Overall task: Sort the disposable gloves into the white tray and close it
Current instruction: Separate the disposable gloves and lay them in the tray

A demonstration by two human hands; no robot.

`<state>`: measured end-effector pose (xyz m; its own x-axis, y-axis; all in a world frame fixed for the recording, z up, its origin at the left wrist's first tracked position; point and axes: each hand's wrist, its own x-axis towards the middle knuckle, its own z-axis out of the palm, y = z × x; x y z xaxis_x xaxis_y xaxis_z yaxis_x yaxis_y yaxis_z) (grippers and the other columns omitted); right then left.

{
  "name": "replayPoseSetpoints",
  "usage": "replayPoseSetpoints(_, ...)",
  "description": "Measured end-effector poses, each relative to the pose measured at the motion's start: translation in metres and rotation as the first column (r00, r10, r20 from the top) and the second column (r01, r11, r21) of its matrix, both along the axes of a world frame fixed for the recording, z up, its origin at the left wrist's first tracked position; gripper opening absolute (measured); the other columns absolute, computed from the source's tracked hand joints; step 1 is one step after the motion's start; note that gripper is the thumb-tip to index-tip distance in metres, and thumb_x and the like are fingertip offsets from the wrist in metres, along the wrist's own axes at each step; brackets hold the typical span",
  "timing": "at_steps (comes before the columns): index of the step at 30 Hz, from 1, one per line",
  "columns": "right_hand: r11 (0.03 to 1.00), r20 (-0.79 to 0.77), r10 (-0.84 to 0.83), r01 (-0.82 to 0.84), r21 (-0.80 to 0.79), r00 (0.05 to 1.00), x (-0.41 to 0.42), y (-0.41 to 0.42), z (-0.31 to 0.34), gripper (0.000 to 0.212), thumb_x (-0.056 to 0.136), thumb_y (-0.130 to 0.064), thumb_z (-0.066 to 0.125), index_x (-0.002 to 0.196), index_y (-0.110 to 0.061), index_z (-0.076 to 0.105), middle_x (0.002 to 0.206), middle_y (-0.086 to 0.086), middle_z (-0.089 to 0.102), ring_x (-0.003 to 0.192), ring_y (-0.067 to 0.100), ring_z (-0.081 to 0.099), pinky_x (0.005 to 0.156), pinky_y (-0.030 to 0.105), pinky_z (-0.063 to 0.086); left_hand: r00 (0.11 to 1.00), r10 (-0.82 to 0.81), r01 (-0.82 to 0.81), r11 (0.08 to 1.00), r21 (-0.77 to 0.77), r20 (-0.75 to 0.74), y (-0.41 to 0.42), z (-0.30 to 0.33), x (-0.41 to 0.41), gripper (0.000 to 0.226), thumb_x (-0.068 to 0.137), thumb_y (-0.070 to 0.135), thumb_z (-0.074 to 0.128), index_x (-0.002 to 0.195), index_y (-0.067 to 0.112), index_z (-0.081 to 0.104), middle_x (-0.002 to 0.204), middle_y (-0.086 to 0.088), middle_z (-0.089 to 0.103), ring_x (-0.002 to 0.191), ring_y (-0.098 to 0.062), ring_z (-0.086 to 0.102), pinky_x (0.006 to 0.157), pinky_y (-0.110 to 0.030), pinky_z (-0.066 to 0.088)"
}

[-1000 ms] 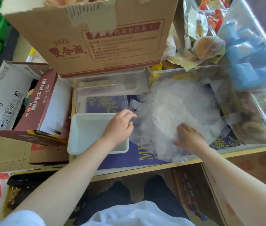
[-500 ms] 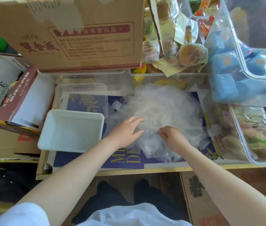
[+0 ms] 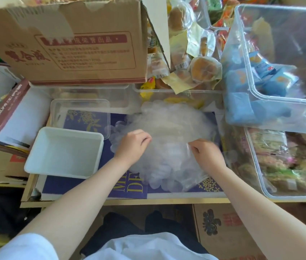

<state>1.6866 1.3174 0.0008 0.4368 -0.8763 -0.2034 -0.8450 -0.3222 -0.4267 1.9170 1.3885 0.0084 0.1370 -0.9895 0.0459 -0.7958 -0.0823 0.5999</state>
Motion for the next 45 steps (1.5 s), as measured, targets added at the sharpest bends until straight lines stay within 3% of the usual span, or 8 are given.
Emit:
replayPoseSetpoints(6, 0.934, 0.123, -0.114, 0.064, 0.351, 0.986, 0.007, 0.002, 0.008, 0.047, 0.09, 0.003, 0.038, 0.13, -0.016, 0.053, 0.134, 0.003, 0.052, 0.125, 0.019, 0.047, 0.094, 0.021, 0.035, 0.872, 0.295, -0.267, 0.955, 0.127, -0.391, -0.013, 0.028, 0.0, 0.014, 0.095, 0.019, 0.051, 0.087, 0.013, 0.062, 0.077, 0.006, 0.062, 0.072, -0.008, 0.054, 0.067, -0.017, 0.04)
replayPoseSetpoints(10, 0.84, 0.483, -0.479, 0.223, 0.495, 0.733, 0.029, -0.003, 0.035, 0.039, 0.096, -0.022, 0.049, 0.135, -0.019, 0.043, 0.132, -0.004, 0.048, 0.121, 0.013, 0.046, 0.093, 0.026, 0.035, 0.625, 0.326, -0.279, 0.942, 0.188, -0.709, -0.014, 0.044, -0.003, 0.019, 0.095, 0.013, 0.05, 0.08, 0.017, 0.06, 0.079, 0.003, 0.066, 0.069, -0.008, 0.056, 0.067, -0.018, 0.045)
replayPoseSetpoints(16, 0.732, 0.575, -0.595, 0.084, 0.676, 0.562, 0.05, -0.019, 0.058, 0.094, 0.07, -0.061, 0.07, 0.146, -0.026, 0.026, 0.147, -0.002, 0.038, 0.132, 0.017, 0.041, 0.108, 0.037, 0.034, 0.236, 0.232, -0.06, 0.973, 0.224, -0.944, -0.003, 0.068, 0.001, 0.018, 0.096, 0.012, 0.044, 0.084, 0.011, 0.057, 0.069, 0.005, 0.069, 0.063, -0.007, 0.065, 0.061, -0.018, 0.051)
replayPoseSetpoints(20, 0.806, 0.698, -0.527, 0.024, 0.592, 0.485, 0.059, -0.022, 0.066, 0.019, 0.083, -0.027, 0.07, 0.089, -0.011, 0.064, 0.083, 0.001, 0.067, 0.079, 0.014, 0.061, 0.08, 0.035, 0.047, 0.325, 0.289, -0.072, 0.957, 0.281, -0.901, 0.005, 0.063, 0.01, 0.017, 0.095, 0.011, 0.047, 0.082, 0.014, 0.058, 0.065, 0.008, 0.065, 0.058, -0.002, 0.058, 0.057, -0.009, 0.046)
replayPoseSetpoints(26, 0.919, 0.658, -0.347, 0.103, 0.38, 0.668, 0.074, -0.015, 0.057, 0.018, 0.086, -0.004, 0.063, 0.07, -0.013, 0.06, 0.061, -0.003, 0.064, 0.043, 0.005, 0.052, 0.056, 0.021, 0.044, 0.444, 0.411, -0.095, 0.905, 0.414, -0.796, 0.022, 0.035, 0.035, 0.013, 0.094, 0.008, 0.051, 0.086, 0.015, 0.059, 0.062, 0.011, 0.067, 0.058, -0.003, 0.058, 0.059, -0.011, 0.049)
replayPoseSetpoints(31, 0.887, 0.573, -0.413, 0.17, 0.43, 0.707, 0.074, -0.012, 0.039, 0.014, 0.091, -0.006, 0.055, 0.083, -0.007, 0.067, 0.07, 0.001, 0.068, 0.048, 0.004, 0.059, 0.072, 0.039, 0.049, 0.299, 0.479, -0.004, 0.866, 0.5, -0.826, 0.016, 0.028, 0.046, 0.035, 0.1, 0.038, 0.033, 0.112, 0.014, 0.055, 0.102, -0.012, 0.068, 0.087, -0.022, 0.067, 0.073, -0.028, 0.053)
replayPoseSetpoints(38, 0.907, 0.406, -0.363, 0.217, 0.362, 0.838, 0.075, -0.015, 0.033, 0.027, 0.101, -0.022, 0.039, 0.097, -0.011, 0.063, 0.097, -0.006, 0.065, 0.078, 0.013, 0.06, 0.071, 0.025, 0.042, 0.726, 0.361, -0.186, 0.922, 0.339, -0.585, -0.027, 0.018, 0.038, 0.004, 0.088, 0.017, 0.063, 0.085, 0.021, 0.063, 0.093, 0.001, 0.067, 0.092, -0.014, 0.06, 0.086, -0.027, 0.044)
replayPoseSetpoints(45, 0.958, 0.583, -0.284, 0.253, 0.136, 0.762, 0.061, -0.01, 0.028, 0.022, 0.095, -0.008, 0.05, 0.101, -0.015, 0.069, 0.105, -0.001, 0.058, 0.096, 0.005, 0.052, 0.081, 0.01, 0.037, 0.79, 0.271, -0.09, 0.939, 0.333, -0.55, -0.02, 0.018, 0.051, 0.018, 0.091, 0.006, 0.055, 0.078, 0.018, 0.057, 0.071, 0.003, 0.064, 0.06, 0.0, 0.06, 0.068, -0.02, 0.047)
